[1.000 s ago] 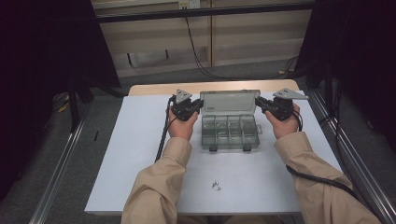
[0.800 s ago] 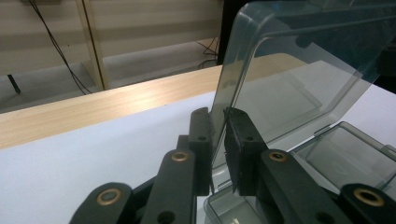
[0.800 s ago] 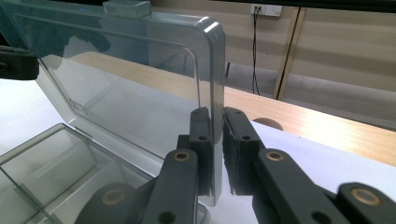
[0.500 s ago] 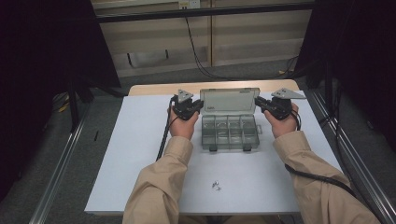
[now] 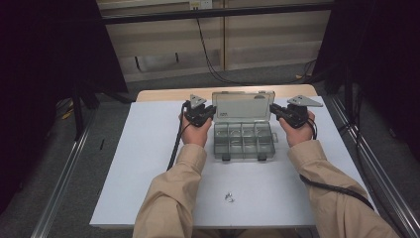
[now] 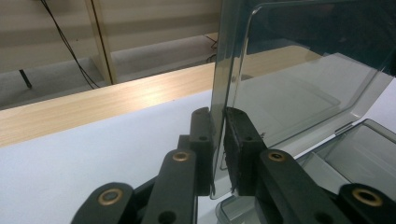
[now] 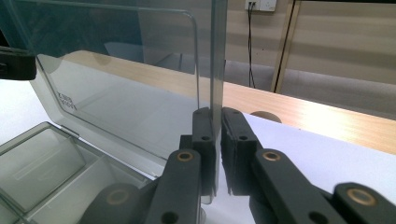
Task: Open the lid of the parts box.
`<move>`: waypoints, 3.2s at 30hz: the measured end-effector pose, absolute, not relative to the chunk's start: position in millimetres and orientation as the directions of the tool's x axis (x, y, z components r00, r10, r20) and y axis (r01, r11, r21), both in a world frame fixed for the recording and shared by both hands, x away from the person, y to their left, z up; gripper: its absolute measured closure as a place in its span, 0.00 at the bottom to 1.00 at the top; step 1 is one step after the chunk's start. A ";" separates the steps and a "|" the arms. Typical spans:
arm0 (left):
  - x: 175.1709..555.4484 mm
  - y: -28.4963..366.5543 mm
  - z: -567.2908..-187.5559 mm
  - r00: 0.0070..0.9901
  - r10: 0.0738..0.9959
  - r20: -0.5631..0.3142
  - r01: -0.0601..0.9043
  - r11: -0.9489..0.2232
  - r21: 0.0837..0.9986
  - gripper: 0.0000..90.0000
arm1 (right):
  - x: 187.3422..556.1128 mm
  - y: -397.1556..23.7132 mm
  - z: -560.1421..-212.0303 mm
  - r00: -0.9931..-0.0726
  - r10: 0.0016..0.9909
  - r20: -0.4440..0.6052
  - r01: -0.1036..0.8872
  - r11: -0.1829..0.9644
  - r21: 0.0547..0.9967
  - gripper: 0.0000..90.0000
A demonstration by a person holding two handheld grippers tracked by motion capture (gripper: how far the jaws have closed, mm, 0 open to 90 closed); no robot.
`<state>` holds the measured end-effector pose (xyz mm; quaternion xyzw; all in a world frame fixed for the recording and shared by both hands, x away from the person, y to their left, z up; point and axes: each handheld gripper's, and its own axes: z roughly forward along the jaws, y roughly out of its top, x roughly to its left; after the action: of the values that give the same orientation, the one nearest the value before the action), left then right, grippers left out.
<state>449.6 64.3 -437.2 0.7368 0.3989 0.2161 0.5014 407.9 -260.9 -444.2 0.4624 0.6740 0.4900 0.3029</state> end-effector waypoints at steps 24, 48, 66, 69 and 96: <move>454.2 60.5 -444.1 0.562 0.822 -0.090 0.391 -0.168 0.905 0.91 | 418.8 -256.9 -451.4 -0.353 0.932 0.080 0.357 0.055 0.932 0.95; 454.4 66.4 -442.8 0.563 0.824 -0.063 0.397 -0.203 0.895 0.86 | 418.6 -258.1 -451.5 -0.358 0.929 0.093 0.355 0.043 0.934 0.86; 445.7 69.4 -435.8 0.556 0.826 -0.086 0.409 -0.182 0.894 0.83 | 407.8 -258.9 -447.1 -0.370 0.925 0.085 0.349 0.054 0.935 0.83; 443.6 71.0 -432.9 0.549 0.830 -0.100 0.410 -0.163 0.897 0.85 | 403.8 -257.1 -448.3 -0.364 0.926 0.100 0.363 0.043 0.931 0.88; 452.3 66.1 -441.8 0.567 0.815 -0.119 0.425 -0.166 0.890 0.99 | 419.6 -251.1 -451.6 -0.372 0.926 0.056 0.394 0.103 0.913 0.97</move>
<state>452.3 66.1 -441.8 0.7373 0.4204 0.1989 0.4901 419.6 -251.1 -451.6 0.4817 0.6852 0.4654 0.2861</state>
